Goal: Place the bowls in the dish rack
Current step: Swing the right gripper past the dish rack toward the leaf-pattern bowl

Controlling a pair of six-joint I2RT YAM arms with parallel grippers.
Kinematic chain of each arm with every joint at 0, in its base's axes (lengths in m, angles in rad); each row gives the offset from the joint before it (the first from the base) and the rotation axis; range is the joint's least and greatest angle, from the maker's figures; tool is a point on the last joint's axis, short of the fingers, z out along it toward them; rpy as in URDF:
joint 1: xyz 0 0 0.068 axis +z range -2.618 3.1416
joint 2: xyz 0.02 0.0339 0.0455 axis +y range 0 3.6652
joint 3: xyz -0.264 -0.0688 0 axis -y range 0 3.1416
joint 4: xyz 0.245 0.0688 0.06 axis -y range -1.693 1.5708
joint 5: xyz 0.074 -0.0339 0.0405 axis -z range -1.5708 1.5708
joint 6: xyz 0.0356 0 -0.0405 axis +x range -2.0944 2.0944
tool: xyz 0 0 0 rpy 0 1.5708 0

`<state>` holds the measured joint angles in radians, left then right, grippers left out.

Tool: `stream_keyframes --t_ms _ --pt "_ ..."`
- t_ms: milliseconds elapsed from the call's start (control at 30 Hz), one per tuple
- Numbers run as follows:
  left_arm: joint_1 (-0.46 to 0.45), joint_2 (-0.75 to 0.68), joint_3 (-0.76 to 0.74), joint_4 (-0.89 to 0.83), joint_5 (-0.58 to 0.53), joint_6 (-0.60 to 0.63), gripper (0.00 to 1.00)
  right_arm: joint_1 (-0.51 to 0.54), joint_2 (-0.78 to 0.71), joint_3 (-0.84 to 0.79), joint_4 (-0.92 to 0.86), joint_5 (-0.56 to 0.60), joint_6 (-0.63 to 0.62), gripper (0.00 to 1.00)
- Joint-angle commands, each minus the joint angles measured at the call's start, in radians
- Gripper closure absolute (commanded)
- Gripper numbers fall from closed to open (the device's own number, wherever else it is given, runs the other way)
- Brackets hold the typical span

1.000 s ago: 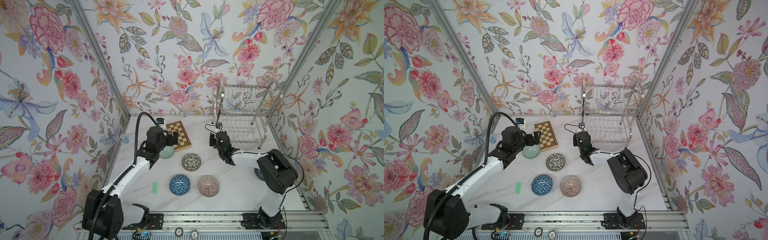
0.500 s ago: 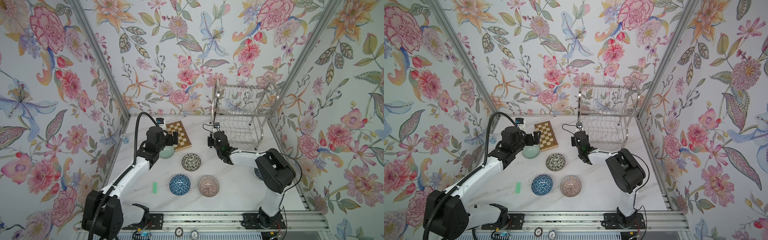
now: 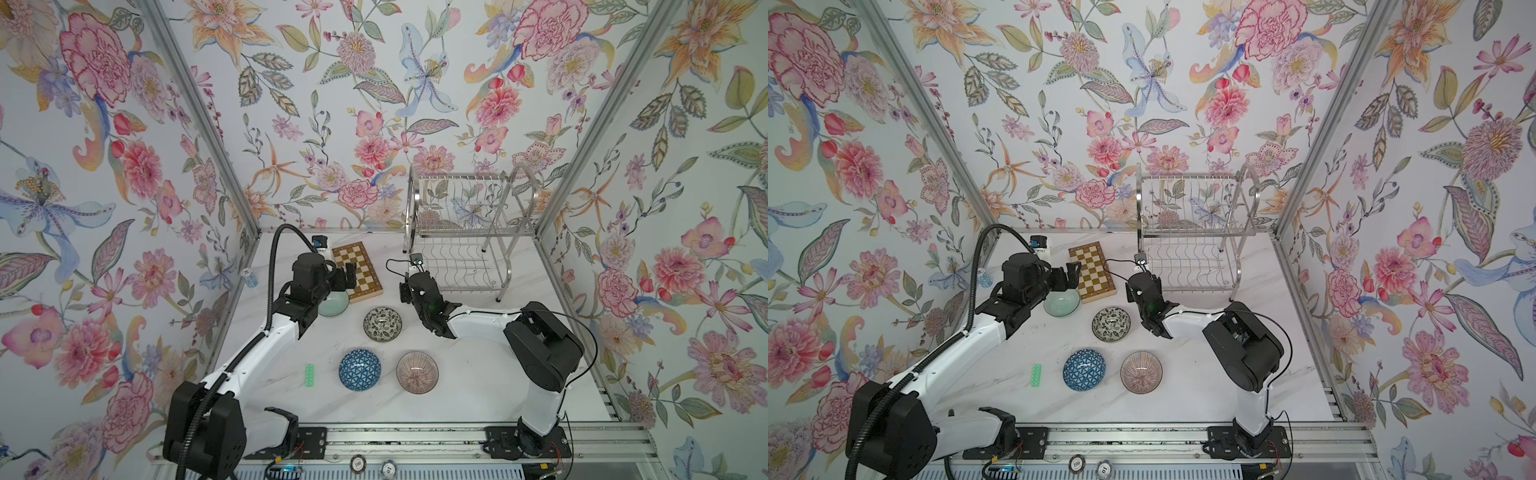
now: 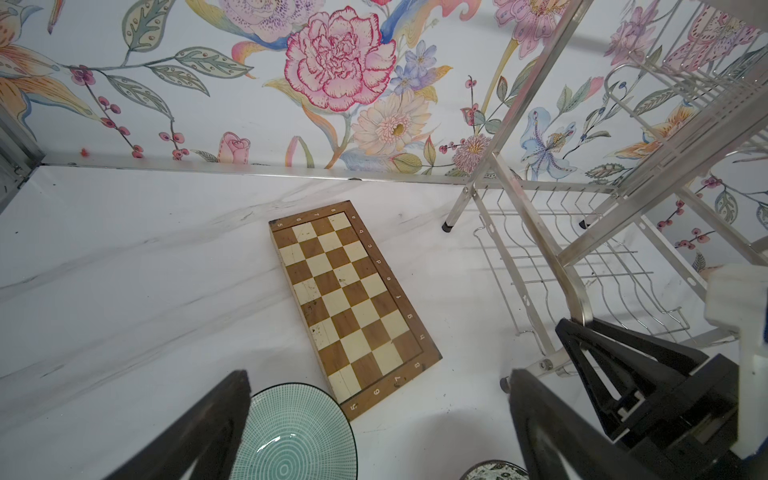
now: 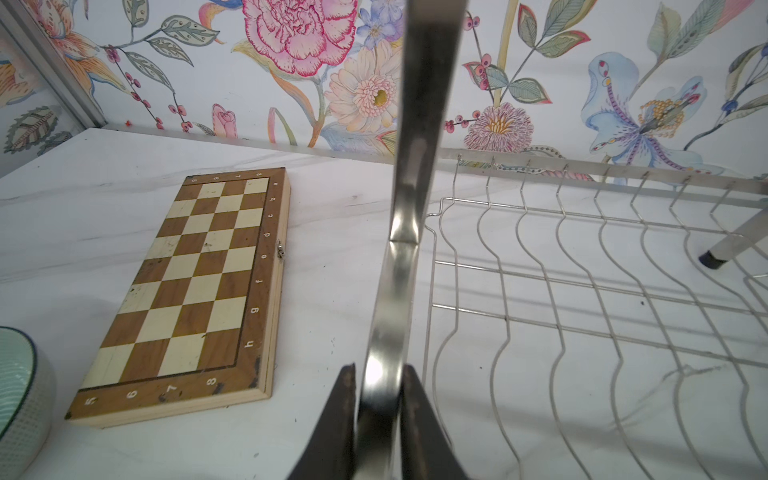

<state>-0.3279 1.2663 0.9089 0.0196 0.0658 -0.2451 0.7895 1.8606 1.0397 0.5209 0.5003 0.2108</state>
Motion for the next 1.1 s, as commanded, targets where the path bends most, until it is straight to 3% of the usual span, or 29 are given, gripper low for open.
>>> stream_keyframes --t_ms 0,667,767,900,1067 --pt "-0.003 -0.023 -0.002 0.004 -0.024 -0.003 0.01 0.032 -0.002 0.029 -0.002 -0.001 0.008 0.80" --pt "-0.003 -0.015 -0.001 0.004 -0.022 -0.005 0.01 0.089 -0.061 -0.030 -0.018 0.003 0.015 0.79" --pt "-0.003 -0.013 0.001 0.003 -0.023 -0.005 0.01 0.094 -0.070 -0.031 -0.023 0.005 0.015 0.72" --pt "-0.003 -0.012 0.001 0.002 -0.026 -0.003 0.01 0.098 -0.100 -0.046 -0.025 0.008 0.006 0.49" --pt "-0.002 -0.004 0.002 0.000 -0.022 0.001 0.01 0.100 -0.155 -0.065 -0.047 -0.006 -0.016 0.36"
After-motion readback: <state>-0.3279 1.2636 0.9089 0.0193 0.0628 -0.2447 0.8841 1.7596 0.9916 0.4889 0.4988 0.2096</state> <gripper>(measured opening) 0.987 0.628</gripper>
